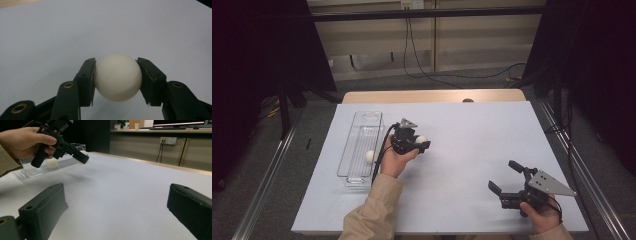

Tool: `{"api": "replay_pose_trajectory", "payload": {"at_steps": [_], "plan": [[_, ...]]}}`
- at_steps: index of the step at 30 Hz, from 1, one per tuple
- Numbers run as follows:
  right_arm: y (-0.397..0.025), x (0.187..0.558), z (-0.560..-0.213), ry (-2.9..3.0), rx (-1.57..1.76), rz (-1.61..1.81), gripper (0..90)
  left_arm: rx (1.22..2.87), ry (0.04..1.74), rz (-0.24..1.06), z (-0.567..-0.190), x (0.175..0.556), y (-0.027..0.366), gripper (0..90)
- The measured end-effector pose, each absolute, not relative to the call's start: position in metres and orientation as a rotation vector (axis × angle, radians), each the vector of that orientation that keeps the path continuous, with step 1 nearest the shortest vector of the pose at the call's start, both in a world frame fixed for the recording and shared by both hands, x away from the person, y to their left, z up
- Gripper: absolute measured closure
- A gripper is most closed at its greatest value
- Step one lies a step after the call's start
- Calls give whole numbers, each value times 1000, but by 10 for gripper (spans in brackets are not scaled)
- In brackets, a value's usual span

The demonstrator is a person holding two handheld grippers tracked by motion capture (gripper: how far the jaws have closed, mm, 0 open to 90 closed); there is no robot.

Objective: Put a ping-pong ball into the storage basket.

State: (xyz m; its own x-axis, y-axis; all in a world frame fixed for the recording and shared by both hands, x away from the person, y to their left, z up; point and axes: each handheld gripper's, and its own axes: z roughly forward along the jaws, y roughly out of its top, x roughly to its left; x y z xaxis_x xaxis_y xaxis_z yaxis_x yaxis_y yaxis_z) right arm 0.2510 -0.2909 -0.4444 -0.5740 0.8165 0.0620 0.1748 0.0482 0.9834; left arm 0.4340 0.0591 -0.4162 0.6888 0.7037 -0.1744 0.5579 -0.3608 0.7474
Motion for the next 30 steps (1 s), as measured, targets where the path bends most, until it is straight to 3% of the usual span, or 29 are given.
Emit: {"api": "replay_pose_trajectory", "payload": {"at_steps": [30], "plan": [[-291,251,-444,1796,996,1568,15,2028,1016,235,-406,432,78,511]]}}
